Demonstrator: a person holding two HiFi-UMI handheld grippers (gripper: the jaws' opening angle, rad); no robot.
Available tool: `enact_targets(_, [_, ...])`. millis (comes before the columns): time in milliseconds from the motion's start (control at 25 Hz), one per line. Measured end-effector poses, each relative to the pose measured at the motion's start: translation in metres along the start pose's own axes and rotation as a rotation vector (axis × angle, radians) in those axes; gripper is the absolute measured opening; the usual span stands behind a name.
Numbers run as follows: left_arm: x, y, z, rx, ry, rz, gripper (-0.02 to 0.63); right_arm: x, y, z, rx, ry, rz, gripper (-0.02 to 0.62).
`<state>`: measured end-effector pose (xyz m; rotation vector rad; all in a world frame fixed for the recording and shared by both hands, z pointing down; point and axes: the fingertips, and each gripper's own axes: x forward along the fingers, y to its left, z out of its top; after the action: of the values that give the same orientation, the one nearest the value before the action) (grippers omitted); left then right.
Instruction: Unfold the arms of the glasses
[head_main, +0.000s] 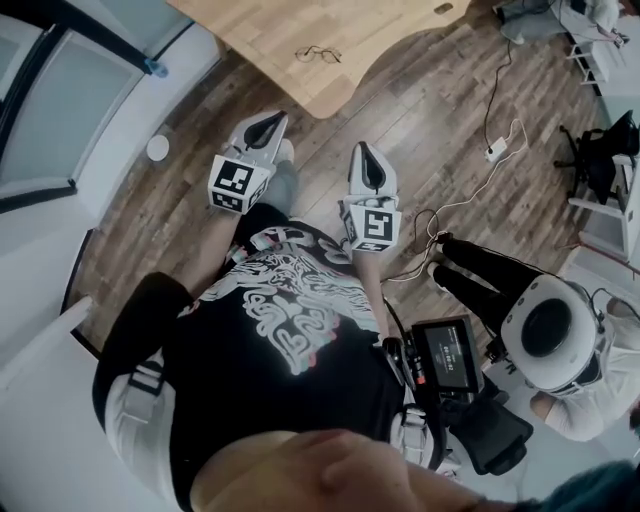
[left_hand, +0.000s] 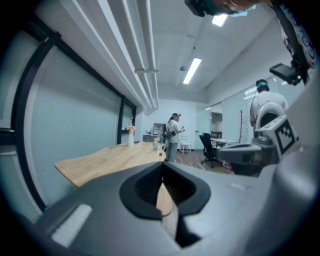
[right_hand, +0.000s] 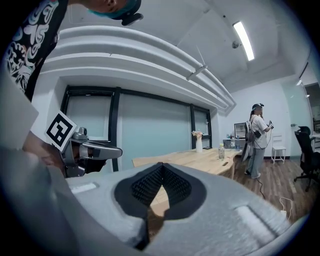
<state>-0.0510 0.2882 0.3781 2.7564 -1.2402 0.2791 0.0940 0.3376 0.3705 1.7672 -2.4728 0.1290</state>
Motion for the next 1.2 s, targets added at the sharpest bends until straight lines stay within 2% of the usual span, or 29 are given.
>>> enact_targets(320, [0.103, 0.080, 0.016, 0.007, 0.019, -0.006, -0.011, 0.114, -0.049, 0.013, -0.011, 0.039, 0.009, -0.002])
enact_targets(640, [0.179, 0.147, 0.021, -0.016, 0.071, -0.022, -0.011, 0.212, -0.077, 0.019, -0.004, 0.085, 0.030, -0.002])
enact_targets(880, [0.225, 0.173, 0.027, -0.009, 0.086, -0.068, -0.011, 0.259, -0.087, 0.021, -0.044, 0.114, 0.070, -0.002])
enact_targets(1200, [0.241, 0.194, 0.022, -0.020, 0.096, -0.085, -0.011, 0.281, -0.087, 0.013, -0.061, 0.167, 0.058, -0.002])
